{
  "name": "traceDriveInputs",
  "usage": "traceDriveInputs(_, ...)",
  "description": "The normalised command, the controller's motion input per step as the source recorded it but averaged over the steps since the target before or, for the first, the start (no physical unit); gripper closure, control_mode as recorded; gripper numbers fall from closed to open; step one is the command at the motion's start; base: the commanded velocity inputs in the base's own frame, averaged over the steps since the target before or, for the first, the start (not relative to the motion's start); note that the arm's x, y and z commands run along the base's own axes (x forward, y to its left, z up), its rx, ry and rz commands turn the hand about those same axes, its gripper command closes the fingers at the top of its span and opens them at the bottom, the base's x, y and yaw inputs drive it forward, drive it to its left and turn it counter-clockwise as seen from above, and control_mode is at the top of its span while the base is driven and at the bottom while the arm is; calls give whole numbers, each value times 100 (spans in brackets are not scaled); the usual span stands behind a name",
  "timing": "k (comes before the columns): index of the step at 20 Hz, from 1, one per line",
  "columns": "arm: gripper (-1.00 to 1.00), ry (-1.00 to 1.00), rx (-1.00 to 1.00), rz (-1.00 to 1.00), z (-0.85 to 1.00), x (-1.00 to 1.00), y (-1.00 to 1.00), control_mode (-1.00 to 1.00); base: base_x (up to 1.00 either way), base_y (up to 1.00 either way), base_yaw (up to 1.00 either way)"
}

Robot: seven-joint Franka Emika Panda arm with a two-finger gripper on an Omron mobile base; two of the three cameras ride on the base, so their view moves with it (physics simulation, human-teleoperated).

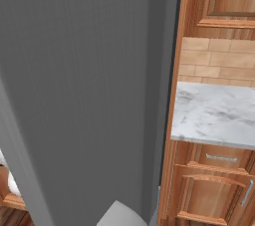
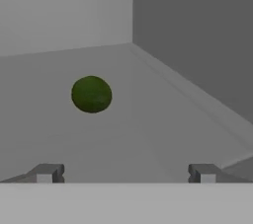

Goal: Place the cold items (lime and squash) from the fridge in one tupperware on the dining counter. Place the warm items (hot dog and kebab skewer) in the stove area in another tupperware.

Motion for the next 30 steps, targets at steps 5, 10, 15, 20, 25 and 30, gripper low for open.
traceDriveInputs(5, -100, 0, 3, 1, -10, 79, 0, -100, 0, 0, 0)
traceDriveInputs(10, -100, 3, 0, 2, -37, 77, 0, -100, 0, 0, 0)
traceDriveInputs(15, -100, 1, 0, 2, -27, 72, 0, -100, 0, 0, 0)
traceDriveInputs(20, -100, 0, 0, 1, -6, 64, 0, -100, 0, 0, 0)
traceDriveInputs(25, -100, 0, 0, 0, -8, 52, 0, -100, 0, 0, 0)
traceDriveInputs(30, 100, 5, 0, -1, -43, 17, -1, -100, 0, 0, 0)
